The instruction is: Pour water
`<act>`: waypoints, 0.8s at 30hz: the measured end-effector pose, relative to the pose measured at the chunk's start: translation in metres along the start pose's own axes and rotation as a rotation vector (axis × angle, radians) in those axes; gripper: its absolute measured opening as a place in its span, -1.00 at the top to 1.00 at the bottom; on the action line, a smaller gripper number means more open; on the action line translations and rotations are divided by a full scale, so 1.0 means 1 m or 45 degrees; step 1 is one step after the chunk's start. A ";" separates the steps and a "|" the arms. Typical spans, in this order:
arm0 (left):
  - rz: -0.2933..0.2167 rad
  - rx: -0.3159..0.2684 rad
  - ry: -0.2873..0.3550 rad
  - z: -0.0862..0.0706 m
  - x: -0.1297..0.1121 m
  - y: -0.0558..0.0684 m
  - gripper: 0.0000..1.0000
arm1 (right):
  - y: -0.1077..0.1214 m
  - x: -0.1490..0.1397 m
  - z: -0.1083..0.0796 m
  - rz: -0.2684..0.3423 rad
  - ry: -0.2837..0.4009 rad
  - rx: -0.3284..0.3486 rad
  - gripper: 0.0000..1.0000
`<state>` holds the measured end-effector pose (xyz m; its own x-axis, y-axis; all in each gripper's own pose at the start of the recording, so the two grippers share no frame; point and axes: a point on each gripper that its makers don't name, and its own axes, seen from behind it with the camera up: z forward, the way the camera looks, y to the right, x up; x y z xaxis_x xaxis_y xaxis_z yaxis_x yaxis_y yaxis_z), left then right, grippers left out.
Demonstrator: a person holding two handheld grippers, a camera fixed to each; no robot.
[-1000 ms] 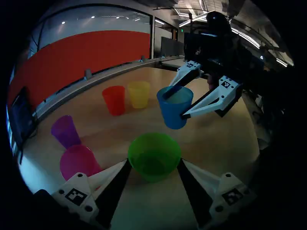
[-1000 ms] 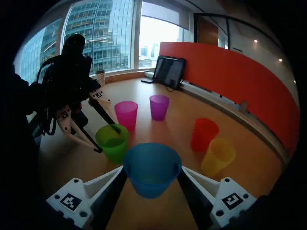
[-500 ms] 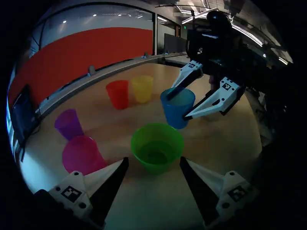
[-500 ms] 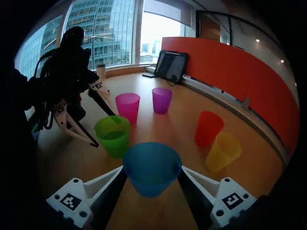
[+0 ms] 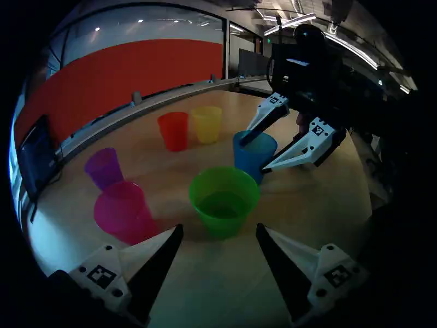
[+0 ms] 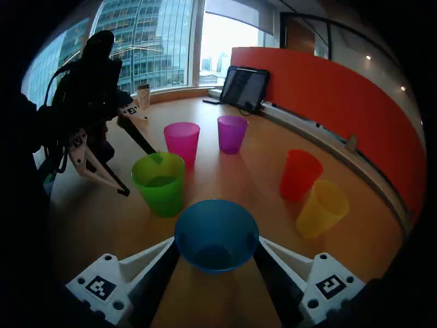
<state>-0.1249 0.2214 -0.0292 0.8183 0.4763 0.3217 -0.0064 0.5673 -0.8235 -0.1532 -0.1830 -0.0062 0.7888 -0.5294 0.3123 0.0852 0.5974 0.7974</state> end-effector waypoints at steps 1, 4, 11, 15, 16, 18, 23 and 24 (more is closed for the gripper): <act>-0.001 -0.001 -0.001 -0.001 0.000 0.000 -0.98 | 0.000 0.000 0.000 0.000 -0.001 -0.002 -0.83; -0.002 -0.002 -0.002 -0.001 -0.001 0.001 -0.98 | 0.001 -0.002 -0.001 0.001 -0.010 -0.012 -0.95; -0.012 0.013 0.001 -0.006 -0.001 0.000 -0.99 | 0.000 -0.006 -0.007 0.008 -0.021 -0.025 -1.00; -0.028 0.038 0.000 -0.012 -0.005 -0.003 -0.99 | -0.001 -0.012 -0.015 0.021 -0.021 -0.042 -1.00; -0.032 0.049 0.000 -0.015 -0.006 -0.004 -0.99 | 0.000 -0.014 -0.018 0.022 -0.023 -0.051 -1.00; -0.042 0.070 0.003 -0.019 -0.007 -0.006 -0.98 | 0.001 -0.018 -0.024 0.026 -0.024 -0.068 -1.00; -0.085 0.128 0.023 -0.034 -0.011 -0.013 -0.99 | 0.001 -0.025 -0.041 0.042 -0.011 -0.116 -1.00; -0.092 0.143 0.028 -0.037 -0.012 -0.014 -0.99 | 0.002 -0.026 -0.044 0.047 -0.007 -0.125 -1.00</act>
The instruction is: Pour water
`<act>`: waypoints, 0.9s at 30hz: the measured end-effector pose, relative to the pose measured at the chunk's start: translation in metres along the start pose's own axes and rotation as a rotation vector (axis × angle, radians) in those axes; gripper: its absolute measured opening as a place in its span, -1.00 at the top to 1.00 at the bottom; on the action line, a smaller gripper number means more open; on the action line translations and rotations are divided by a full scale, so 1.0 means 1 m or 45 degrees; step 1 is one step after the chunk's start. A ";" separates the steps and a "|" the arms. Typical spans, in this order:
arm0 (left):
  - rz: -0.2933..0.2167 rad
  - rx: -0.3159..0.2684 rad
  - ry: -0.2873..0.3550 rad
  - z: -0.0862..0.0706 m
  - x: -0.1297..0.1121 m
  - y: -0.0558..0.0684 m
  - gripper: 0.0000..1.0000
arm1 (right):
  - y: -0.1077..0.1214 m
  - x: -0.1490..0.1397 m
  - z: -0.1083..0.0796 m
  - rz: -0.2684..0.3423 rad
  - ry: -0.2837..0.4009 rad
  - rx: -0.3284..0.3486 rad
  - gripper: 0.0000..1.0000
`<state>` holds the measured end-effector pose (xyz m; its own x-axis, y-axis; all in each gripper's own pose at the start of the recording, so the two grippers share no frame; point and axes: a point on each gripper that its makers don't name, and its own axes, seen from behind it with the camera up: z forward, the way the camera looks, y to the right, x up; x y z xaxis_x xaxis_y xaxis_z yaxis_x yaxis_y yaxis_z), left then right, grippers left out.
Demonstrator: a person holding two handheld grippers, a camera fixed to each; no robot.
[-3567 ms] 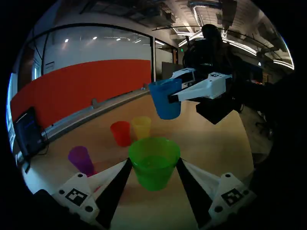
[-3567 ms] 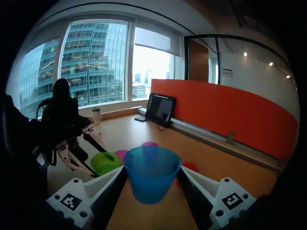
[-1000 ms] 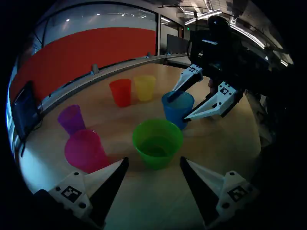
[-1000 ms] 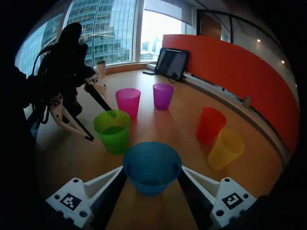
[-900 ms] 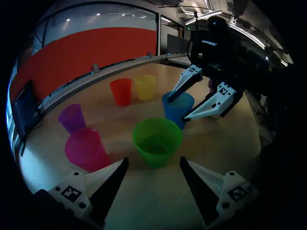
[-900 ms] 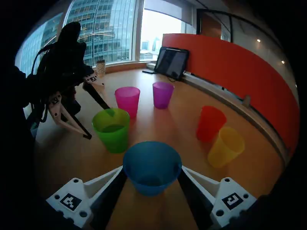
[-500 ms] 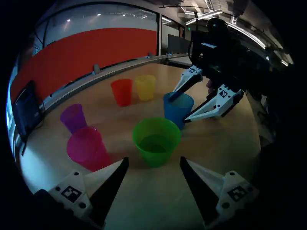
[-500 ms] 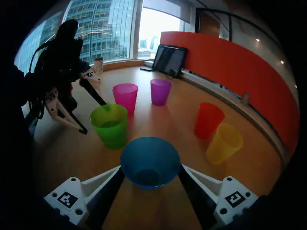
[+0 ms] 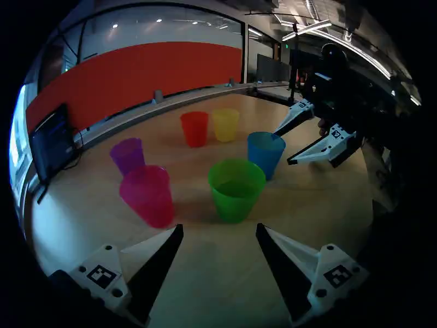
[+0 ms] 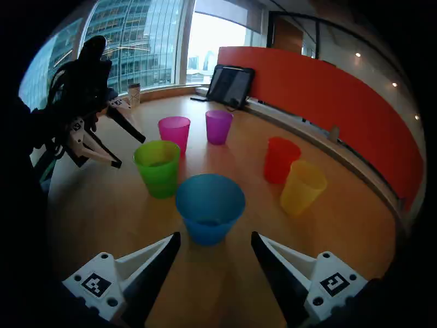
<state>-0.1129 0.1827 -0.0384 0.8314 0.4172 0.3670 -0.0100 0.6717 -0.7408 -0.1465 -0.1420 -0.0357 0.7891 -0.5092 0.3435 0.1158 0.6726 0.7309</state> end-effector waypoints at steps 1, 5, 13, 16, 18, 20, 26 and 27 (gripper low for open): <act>-0.008 0.017 0.006 -0.004 0.000 -0.003 -0.99 | 0.001 -0.001 -0.004 0.006 0.005 -0.011 -1.00; -0.041 0.092 0.035 -0.019 -0.001 -0.014 -0.99 | 0.005 -0.004 -0.017 0.028 0.028 -0.055 -1.00; -0.109 0.278 0.099 -0.053 -0.007 -0.038 -0.99 | 0.017 -0.004 -0.043 0.082 0.086 -0.156 -1.00; -0.117 0.340 0.147 -0.067 -0.004 -0.045 -0.99 | 0.025 0.003 -0.054 0.094 0.123 -0.211 -1.00; -0.122 0.379 0.190 -0.078 -0.001 -0.050 -0.99 | 0.031 0.009 -0.062 0.105 0.157 -0.252 -1.00; -0.131 0.418 0.234 -0.088 0.002 -0.054 -0.99 | 0.037 0.015 -0.070 0.118 0.190 -0.293 -1.00; -0.132 0.565 0.340 -0.117 0.010 -0.073 -0.99 | 0.052 0.021 -0.085 0.174 0.279 -0.424 -1.00; -0.130 0.586 0.355 -0.121 0.011 -0.076 -0.99 | 0.053 0.021 -0.086 0.181 0.292 -0.441 -1.00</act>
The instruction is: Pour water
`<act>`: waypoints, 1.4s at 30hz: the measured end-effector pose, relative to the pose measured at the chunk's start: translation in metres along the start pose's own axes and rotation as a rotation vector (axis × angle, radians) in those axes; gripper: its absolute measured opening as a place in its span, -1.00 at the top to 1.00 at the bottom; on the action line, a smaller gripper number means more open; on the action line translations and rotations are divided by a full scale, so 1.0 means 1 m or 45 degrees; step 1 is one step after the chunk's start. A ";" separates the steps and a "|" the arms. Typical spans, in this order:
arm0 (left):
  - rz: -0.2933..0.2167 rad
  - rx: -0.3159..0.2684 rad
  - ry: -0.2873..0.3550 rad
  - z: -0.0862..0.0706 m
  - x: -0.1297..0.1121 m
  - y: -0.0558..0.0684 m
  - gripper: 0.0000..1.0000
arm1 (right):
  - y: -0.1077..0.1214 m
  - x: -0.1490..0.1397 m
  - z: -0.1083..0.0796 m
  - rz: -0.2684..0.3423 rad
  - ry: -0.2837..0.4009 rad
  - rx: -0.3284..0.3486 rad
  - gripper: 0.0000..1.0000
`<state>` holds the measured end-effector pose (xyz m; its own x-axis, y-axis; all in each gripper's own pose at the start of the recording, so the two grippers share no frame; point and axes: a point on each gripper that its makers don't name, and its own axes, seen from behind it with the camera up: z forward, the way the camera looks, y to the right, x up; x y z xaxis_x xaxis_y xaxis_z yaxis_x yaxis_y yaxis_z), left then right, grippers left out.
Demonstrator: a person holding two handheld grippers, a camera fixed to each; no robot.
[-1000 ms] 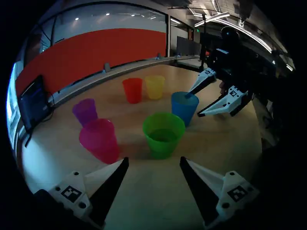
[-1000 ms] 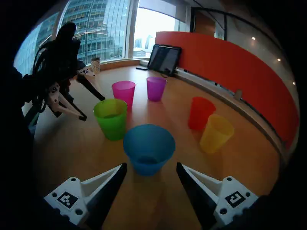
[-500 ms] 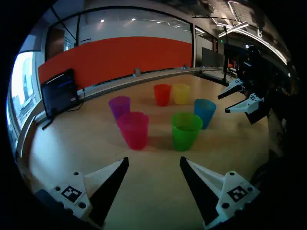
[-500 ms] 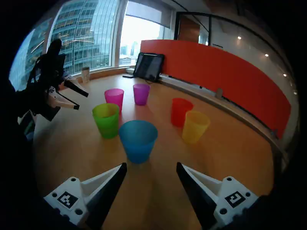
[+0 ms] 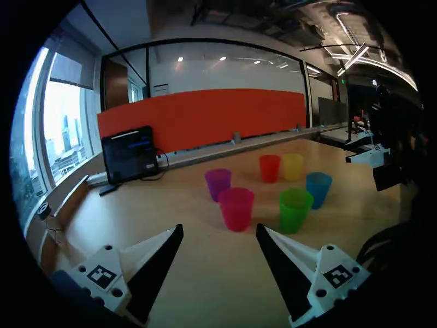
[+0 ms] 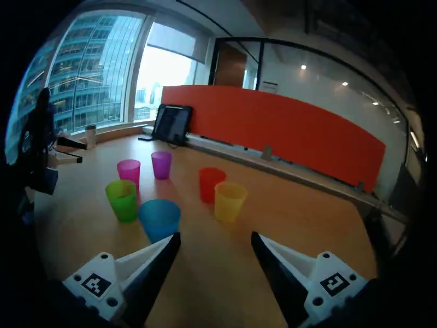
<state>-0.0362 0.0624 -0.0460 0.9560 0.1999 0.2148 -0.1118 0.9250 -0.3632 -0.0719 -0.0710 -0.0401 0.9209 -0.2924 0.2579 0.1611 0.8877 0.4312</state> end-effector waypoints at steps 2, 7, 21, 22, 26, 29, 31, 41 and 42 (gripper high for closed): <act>0.002 0.041 0.034 -0.003 0.004 -0.007 -0.99 | 0.003 0.002 -0.001 0.015 0.028 -0.036 -1.00; -0.014 0.114 0.108 -0.008 0.016 -0.018 -0.98 | 0.016 0.012 -0.001 0.042 0.105 -0.143 -1.00; -0.098 0.275 0.251 -0.013 0.033 -0.040 -0.99 | 0.039 0.059 -0.012 0.142 0.365 -0.394 -1.00; -0.107 0.285 0.265 -0.014 0.036 -0.041 -0.98 | 0.041 0.061 -0.013 0.151 0.378 -0.413 -1.00; -0.147 0.327 0.315 -0.019 0.044 -0.048 -0.99 | 0.047 0.069 -0.017 0.181 0.432 -0.480 -1.00; -0.167 0.352 0.346 -0.020 0.047 -0.050 -0.98 | 0.050 0.075 -0.021 0.199 0.469 -0.522 -1.00; -0.173 0.366 0.357 -0.021 0.049 -0.051 -0.98 | 0.051 0.077 -0.023 0.212 0.491 -0.544 -1.00; -0.168 0.427 0.385 -0.021 0.054 -0.058 -0.98 | 0.055 0.076 -0.030 0.242 0.540 -0.614 -0.99; -0.166 0.431 0.386 -0.021 0.054 -0.059 -0.99 | 0.055 0.075 -0.031 0.242 0.541 -0.616 -0.99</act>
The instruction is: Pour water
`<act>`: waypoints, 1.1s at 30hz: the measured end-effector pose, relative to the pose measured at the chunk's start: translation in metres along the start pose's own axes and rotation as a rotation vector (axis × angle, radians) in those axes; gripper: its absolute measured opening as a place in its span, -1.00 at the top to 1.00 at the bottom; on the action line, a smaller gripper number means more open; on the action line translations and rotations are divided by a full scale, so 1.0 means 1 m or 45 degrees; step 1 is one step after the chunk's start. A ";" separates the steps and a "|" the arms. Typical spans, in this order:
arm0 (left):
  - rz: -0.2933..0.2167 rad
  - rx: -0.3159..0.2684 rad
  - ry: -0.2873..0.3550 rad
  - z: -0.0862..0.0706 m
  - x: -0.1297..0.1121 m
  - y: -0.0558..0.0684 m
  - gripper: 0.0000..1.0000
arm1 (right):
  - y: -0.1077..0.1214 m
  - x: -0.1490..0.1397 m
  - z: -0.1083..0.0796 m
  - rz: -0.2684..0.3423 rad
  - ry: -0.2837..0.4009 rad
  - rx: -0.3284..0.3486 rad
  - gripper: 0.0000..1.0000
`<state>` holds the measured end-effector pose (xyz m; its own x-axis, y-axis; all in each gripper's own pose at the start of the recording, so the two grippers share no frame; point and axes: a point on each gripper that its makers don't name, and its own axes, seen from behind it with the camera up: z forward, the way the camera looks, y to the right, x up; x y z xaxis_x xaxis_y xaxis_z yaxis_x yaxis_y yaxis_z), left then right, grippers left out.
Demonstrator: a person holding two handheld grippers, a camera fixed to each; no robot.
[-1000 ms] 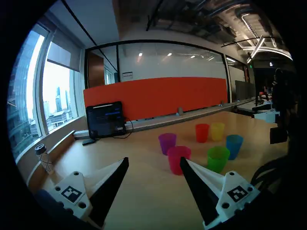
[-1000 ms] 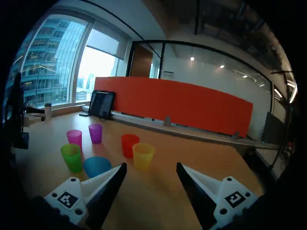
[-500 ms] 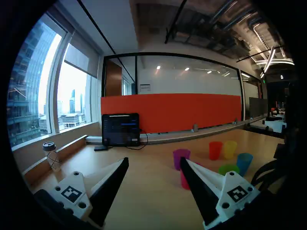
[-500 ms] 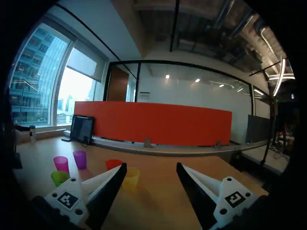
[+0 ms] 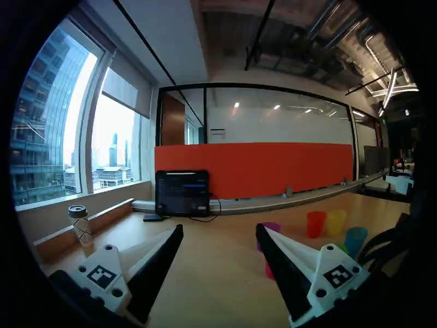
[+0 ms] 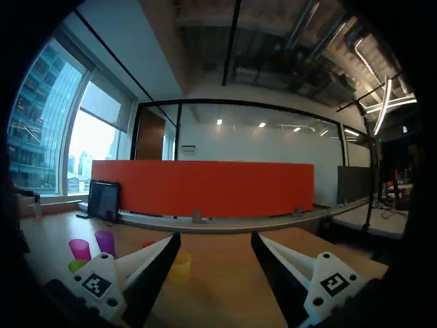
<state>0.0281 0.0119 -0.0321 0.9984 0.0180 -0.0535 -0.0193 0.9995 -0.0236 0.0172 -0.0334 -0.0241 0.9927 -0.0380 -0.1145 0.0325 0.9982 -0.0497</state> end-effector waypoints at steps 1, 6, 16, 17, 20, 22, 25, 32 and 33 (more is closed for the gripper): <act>0.003 0.004 0.001 0.001 0.000 0.000 -0.98 | 0.000 0.000 -0.001 -0.001 0.001 -0.001 -1.00; 0.014 0.026 0.013 0.003 0.001 -0.004 -0.99 | 0.001 -0.001 -0.006 0.008 0.005 -0.006 -0.99; 0.047 0.090 0.030 0.008 -0.002 -0.014 -0.98 | 0.006 -0.002 -0.010 0.043 -0.005 -0.019 -0.99; 0.052 0.097 0.031 0.008 -0.003 -0.016 -0.98 | 0.007 -0.002 -0.010 0.047 -0.006 -0.019 -0.99; 0.053 0.106 0.036 0.009 -0.007 -0.017 -0.98 | 0.009 0.002 -0.011 0.054 -0.003 -0.023 -1.00; 0.045 0.107 0.035 0.009 -0.011 -0.016 -0.99 | 0.009 0.006 -0.011 0.060 0.005 -0.024 -1.00; 0.027 0.102 0.034 0.011 -0.016 -0.014 -0.99 | 0.007 0.012 -0.012 0.071 0.016 -0.020 -0.99; -0.005 0.063 0.044 0.016 -0.024 -0.002 -0.98 | 0.002 0.021 -0.012 0.067 0.022 -0.011 -1.00; -0.006 0.060 0.045 0.016 -0.025 -0.001 -0.98 | 0.002 0.021 -0.012 0.061 0.022 -0.010 -1.00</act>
<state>0.0038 0.0106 -0.0149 0.9960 0.0133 -0.0886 -0.0113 0.9997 0.0230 0.0368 -0.0331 -0.0380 0.9910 0.0091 -0.1338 -0.0161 0.9985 -0.0517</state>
